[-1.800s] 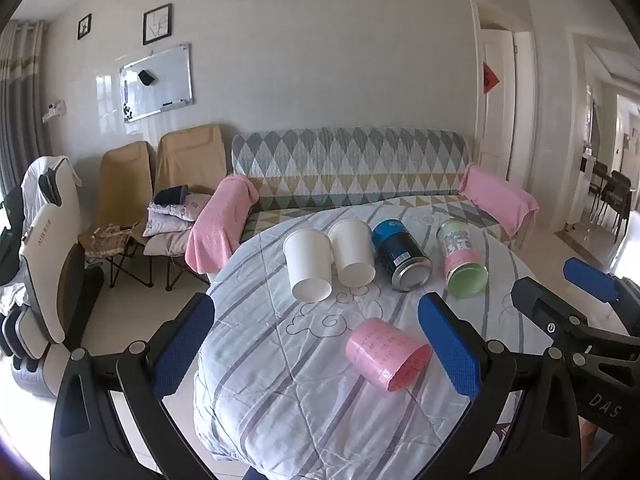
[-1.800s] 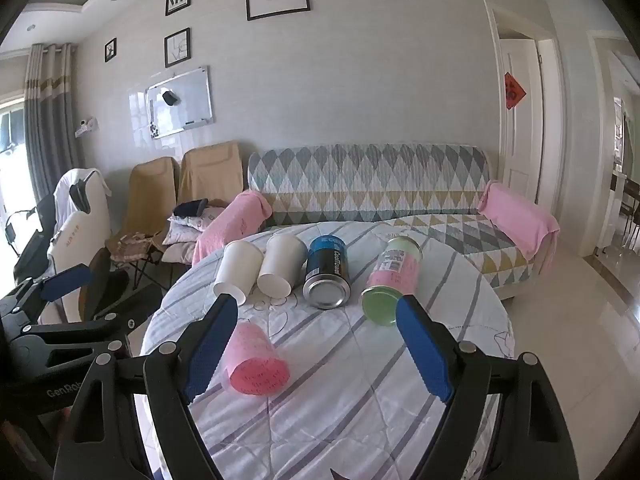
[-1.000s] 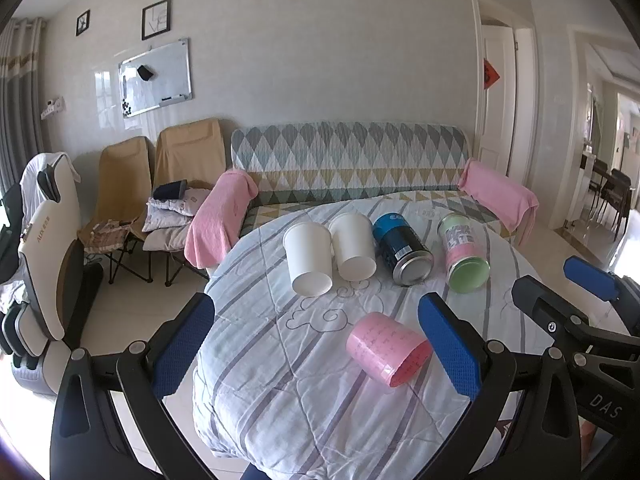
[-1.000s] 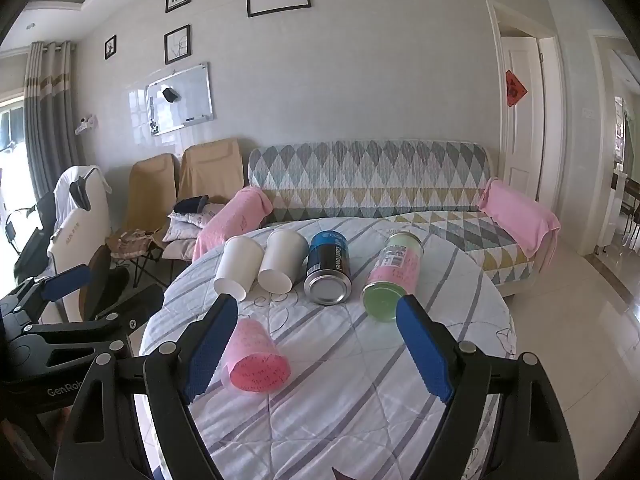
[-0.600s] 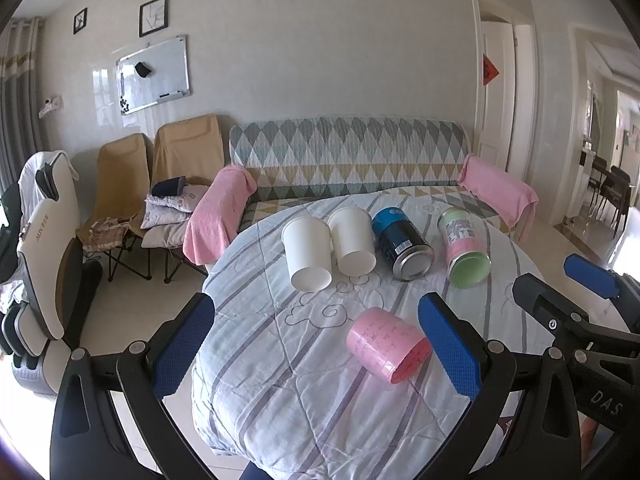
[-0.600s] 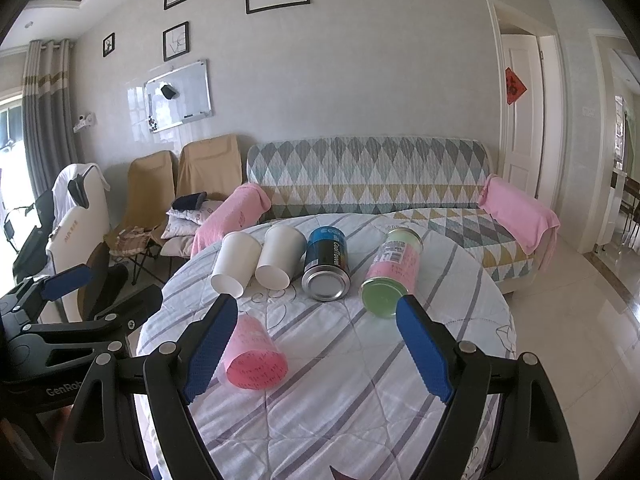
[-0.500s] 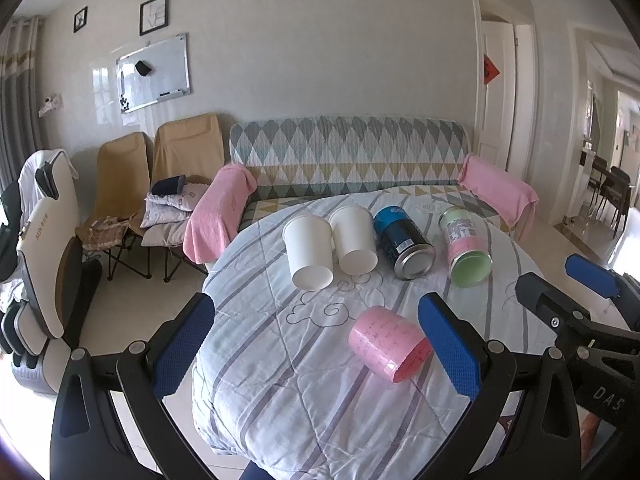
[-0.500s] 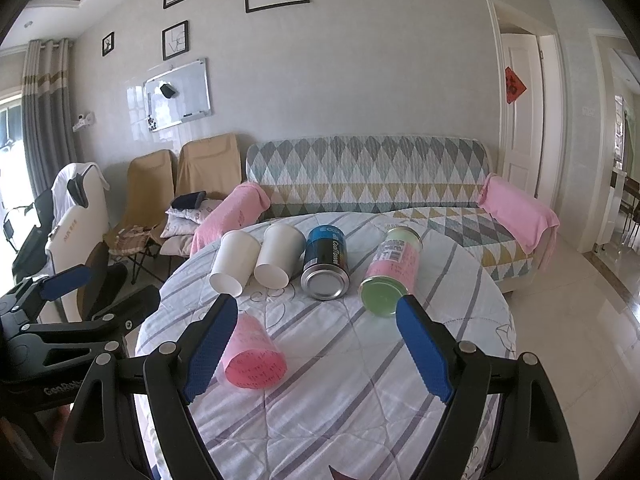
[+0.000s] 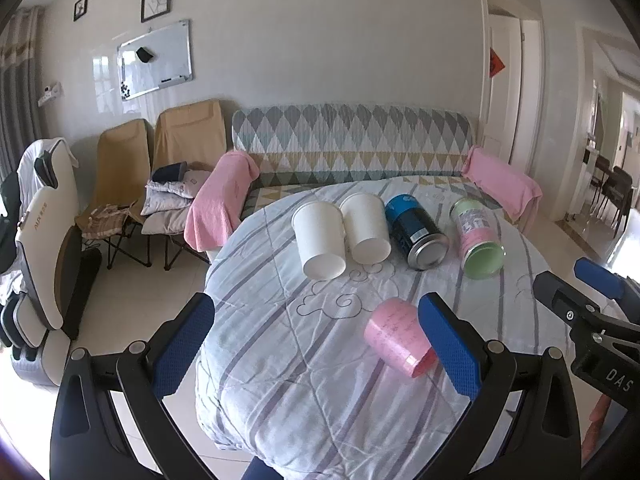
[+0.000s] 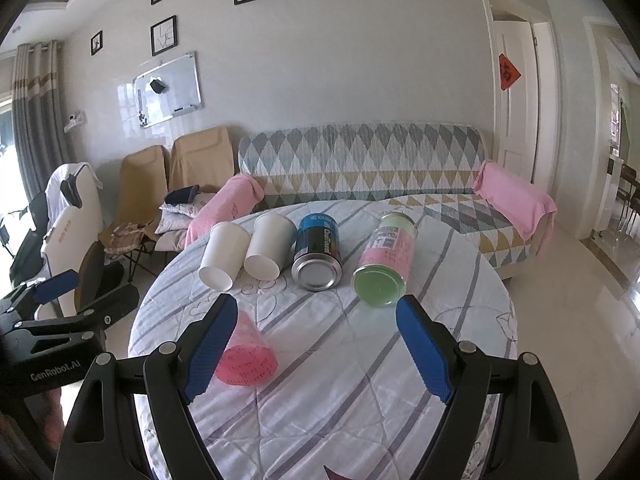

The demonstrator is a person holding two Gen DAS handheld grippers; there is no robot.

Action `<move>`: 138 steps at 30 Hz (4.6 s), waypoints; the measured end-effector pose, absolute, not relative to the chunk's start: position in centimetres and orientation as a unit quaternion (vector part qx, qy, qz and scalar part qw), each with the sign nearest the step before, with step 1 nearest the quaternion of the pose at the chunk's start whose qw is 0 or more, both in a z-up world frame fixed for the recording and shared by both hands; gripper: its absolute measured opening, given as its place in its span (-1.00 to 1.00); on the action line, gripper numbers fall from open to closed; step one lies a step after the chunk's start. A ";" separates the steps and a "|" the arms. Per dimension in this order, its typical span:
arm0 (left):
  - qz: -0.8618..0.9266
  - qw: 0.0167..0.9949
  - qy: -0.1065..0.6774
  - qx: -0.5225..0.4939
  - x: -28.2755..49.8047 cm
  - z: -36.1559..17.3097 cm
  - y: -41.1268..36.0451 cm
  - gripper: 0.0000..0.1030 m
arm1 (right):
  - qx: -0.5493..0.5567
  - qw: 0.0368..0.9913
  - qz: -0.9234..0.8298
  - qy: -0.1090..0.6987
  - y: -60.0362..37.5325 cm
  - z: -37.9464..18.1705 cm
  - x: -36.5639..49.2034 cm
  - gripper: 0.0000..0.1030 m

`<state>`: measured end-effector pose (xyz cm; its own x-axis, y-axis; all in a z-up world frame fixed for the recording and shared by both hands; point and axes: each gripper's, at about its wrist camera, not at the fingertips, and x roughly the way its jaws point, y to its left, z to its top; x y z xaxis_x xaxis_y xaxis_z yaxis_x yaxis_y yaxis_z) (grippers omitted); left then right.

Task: Flip cup upright
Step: 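Move the left gripper to the upside-down white paper cup and close on it, then lift the white cup with the left gripper and rotate it rim-up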

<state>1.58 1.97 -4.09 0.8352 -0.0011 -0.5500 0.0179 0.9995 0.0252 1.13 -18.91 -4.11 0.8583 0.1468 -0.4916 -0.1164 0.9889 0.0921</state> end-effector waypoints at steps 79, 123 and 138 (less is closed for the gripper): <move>-0.044 0.885 0.462 0.036 17.4 -11.3 4.4 0.14 | 0.024 0.936 0.062 0.345 -17.9 -7.8 15.8 0.61; -0.058 0.926 0.369 0.058 15.6 -9.6 3.6 0.37 | -0.014 0.923 0.081 0.376 -16.3 -9.3 14.8 0.61; -0.048 0.899 0.434 0.025 19.0 -9.6 4.2 0.66 | -0.015 0.925 0.075 0.373 -16.3 -8.9 13.4 0.61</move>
